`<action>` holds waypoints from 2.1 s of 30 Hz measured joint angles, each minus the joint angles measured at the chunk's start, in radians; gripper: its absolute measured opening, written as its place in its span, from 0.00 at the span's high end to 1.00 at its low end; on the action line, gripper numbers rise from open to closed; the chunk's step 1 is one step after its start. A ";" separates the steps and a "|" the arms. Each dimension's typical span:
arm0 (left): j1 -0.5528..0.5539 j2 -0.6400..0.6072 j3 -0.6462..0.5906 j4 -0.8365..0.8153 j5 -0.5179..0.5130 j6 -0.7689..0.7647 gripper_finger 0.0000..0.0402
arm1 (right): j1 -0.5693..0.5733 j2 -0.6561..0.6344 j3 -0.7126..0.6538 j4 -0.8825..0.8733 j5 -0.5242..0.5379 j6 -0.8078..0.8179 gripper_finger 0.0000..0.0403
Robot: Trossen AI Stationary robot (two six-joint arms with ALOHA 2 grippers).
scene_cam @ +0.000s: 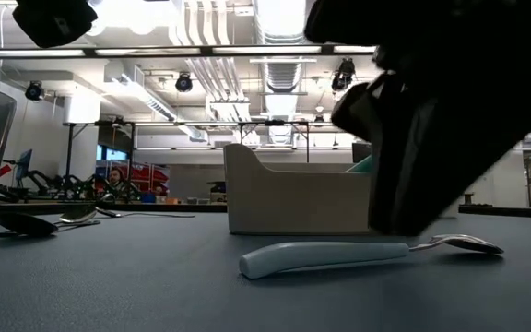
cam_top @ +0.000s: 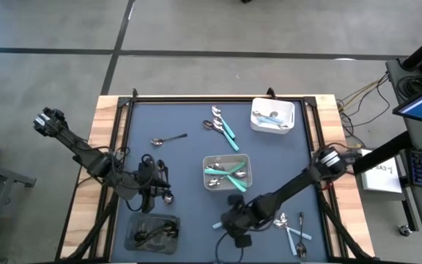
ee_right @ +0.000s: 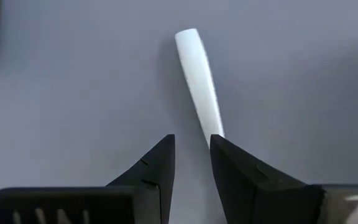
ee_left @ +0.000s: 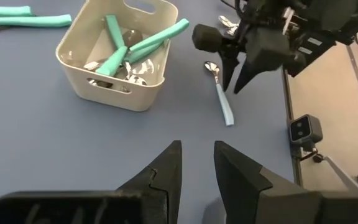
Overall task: Sort silverware by color (type)
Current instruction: Put the blue spoon into the white bin
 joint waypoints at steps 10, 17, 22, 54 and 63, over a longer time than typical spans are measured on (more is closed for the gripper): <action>0.000 0.000 0.000 0.006 0.014 0.000 0.81 | -0.014 0.066 0.106 -0.093 0.055 -0.056 0.80; 0.000 0.000 0.000 0.005 0.014 0.011 0.81 | -0.022 0.047 0.105 -0.095 0.104 -0.137 0.85; 0.000 0.000 0.000 0.006 0.014 0.011 0.81 | -0.027 0.066 0.094 -0.098 0.102 -0.138 0.85; 0.003 0.000 0.000 0.003 -0.015 0.053 0.81 | -0.043 -0.004 0.064 -0.115 0.045 0.016 0.96; 0.039 0.003 0.000 0.001 -0.078 0.053 0.81 | -0.112 -0.231 0.067 -0.331 0.300 0.002 0.96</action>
